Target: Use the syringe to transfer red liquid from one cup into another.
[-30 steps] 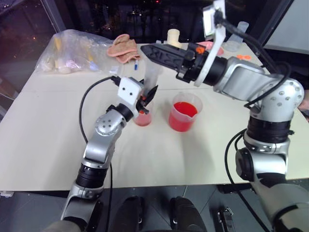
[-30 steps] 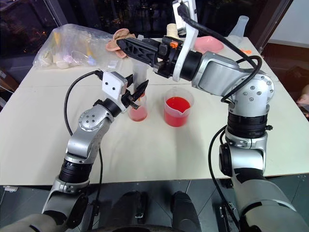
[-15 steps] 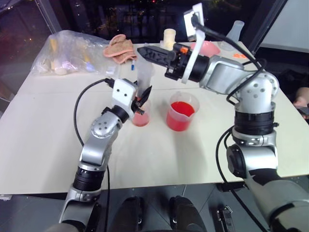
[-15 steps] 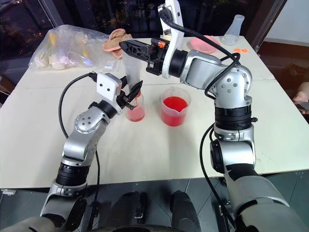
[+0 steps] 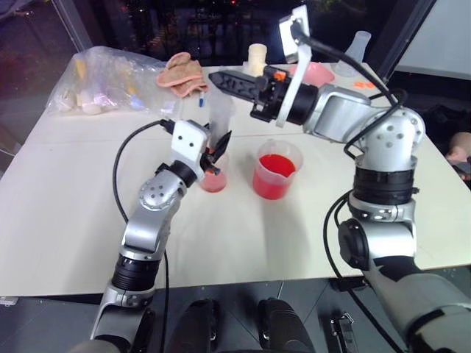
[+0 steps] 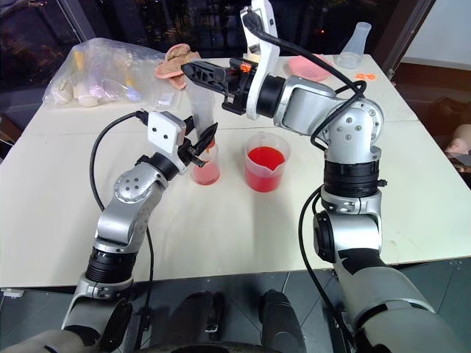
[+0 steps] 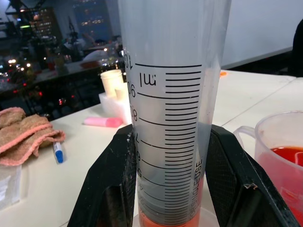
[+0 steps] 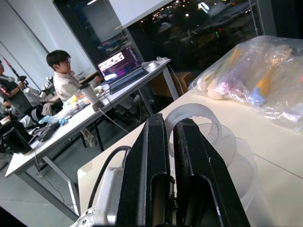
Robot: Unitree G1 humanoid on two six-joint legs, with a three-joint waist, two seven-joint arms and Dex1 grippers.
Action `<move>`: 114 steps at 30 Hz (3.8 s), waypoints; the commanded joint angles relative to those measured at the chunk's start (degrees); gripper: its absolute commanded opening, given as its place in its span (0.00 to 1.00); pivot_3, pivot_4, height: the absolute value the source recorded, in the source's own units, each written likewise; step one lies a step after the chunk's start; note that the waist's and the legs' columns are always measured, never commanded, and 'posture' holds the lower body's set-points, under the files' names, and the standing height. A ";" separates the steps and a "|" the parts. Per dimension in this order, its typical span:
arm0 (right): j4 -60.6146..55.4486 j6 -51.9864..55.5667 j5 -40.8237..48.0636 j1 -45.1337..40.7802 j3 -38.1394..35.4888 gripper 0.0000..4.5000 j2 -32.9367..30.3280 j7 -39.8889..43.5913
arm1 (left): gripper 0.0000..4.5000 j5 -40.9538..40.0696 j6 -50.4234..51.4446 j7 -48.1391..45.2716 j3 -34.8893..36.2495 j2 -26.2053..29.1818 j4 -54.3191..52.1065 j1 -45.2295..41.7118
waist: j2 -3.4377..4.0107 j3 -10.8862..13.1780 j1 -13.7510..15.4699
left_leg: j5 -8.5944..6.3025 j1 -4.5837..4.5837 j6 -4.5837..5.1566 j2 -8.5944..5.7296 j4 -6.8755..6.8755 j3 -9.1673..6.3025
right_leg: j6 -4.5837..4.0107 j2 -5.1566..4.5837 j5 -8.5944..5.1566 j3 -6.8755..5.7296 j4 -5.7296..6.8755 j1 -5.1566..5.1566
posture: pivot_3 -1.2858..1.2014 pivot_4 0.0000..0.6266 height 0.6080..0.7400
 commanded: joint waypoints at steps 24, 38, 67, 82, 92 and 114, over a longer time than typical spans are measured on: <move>3.74 4.47 -4.26 1.32 -0.19 0.01 4.78 -0.11 | 0.34 -2.54 10.25 1.09 0.01 -1.39 -16.80 0.77 | 0.01 0.01 -0.06 | 0.02 0.00 -0.04 0.00 -0.03 0.00 | 0.00 0.01 0.00 0.00 0.01 -0.02 | 0.52 0.24 1.00; 3.26 5.15 -5.38 2.16 -0.07 0.01 5.07 1.25 | 0.34 -3.17 13.23 1.15 1.40 -0.38 -18.82 -0.68 | 0.01 0.01 -0.06 | 0.03 0.01 -0.05 0.00 -0.04 0.00 | 0.00 0.01 0.00 0.00 0.01 -0.02 | 0.52 0.24 1.00; -5.24 15.39 2.86 2.42 -11.00 0.76 -14.93 7.47 | 0.34 -3.92 13.10 1.44 1.66 0.01 -18.37 -0.02 | 0.05 0.03 0.10 | 0.04 0.01 -0.07 0.00 -0.20 0.00 | -0.01 -0.03 0.00 0.01 -0.08 -0.03 | 0.52 0.24 1.00; -10.72 12.77 5.71 11.62 -12.29 0.76 -16.02 5.35 | 0.34 -20.03 38.27 12.73 20.09 -4.35 -15.93 -18.15 | 0.04 0.03 0.09 | 0.04 0.01 -0.06 0.00 -0.17 0.00 | 0.00 0.01 0.01 0.01 -0.11 -0.01 | 0.52 0.24 1.00; -12.59 10.12 6.89 14.47 -11.89 0.76 -13.76 2.73 | 0.34 -12.91 73.05 27.00 35.01 2.26 12.77 -48.49 | -0.04 0.08 0.01 | 0.11 0.03 -0.16 -0.05 0.02 -0.08 | 0.11 0.19 0.06 -0.14 0.10 0.03 | 0.52 0.24 1.00; -14.30 7.57 9.79 15.80 -11.55 0.76 -14.48 -1.02 | 0.34 -8.80 74.97 32.36 14.43 9.43 74.85 -63.70 | -0.05 0.08 0.13 | 0.48 -0.18 -0.83 -0.12 -0.79 -0.08 | 0.11 -0.03 0.06 0.04 0.09 -0.60 | 0.52 0.24 1.00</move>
